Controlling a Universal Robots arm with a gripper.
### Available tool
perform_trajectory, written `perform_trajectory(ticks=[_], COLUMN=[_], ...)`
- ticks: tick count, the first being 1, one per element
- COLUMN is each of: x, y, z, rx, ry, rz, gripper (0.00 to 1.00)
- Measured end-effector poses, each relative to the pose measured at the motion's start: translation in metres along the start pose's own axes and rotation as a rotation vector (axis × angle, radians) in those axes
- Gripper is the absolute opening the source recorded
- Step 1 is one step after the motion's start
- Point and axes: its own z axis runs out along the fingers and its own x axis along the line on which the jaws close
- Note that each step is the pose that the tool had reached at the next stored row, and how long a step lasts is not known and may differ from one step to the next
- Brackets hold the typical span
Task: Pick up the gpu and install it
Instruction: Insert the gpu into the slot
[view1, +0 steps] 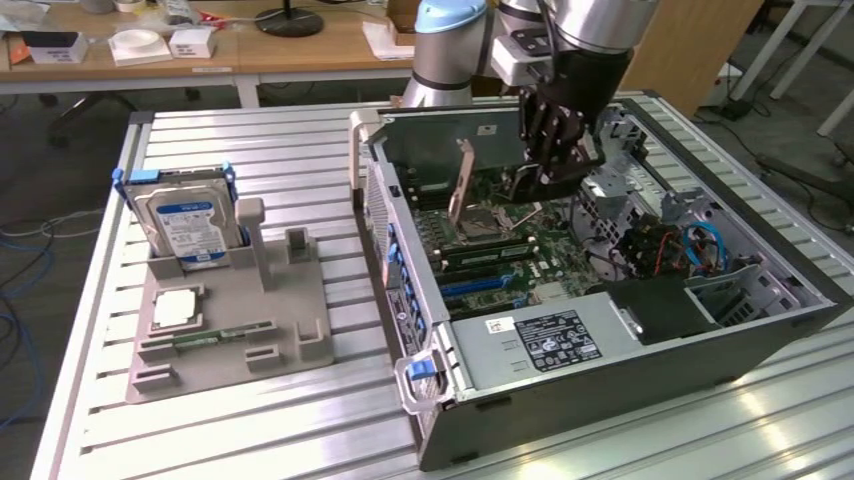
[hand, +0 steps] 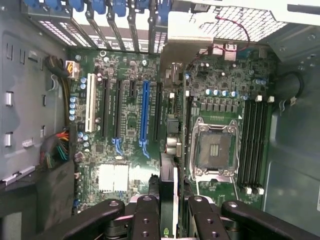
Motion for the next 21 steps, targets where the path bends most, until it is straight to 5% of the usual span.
perform_trajectory(ticks=[8,13,21], x=[0.0044,0.0043,0.0049], y=[0.0027,0.0062,0.0069], z=[0.0026,0.0044,0.0093], rx=[0.0016,0.012,0.0077], ry=[0.0017,0.0022,0.002], rz=[0.009,0.009,0.01], gripper=[0.27,0.27,0.27])
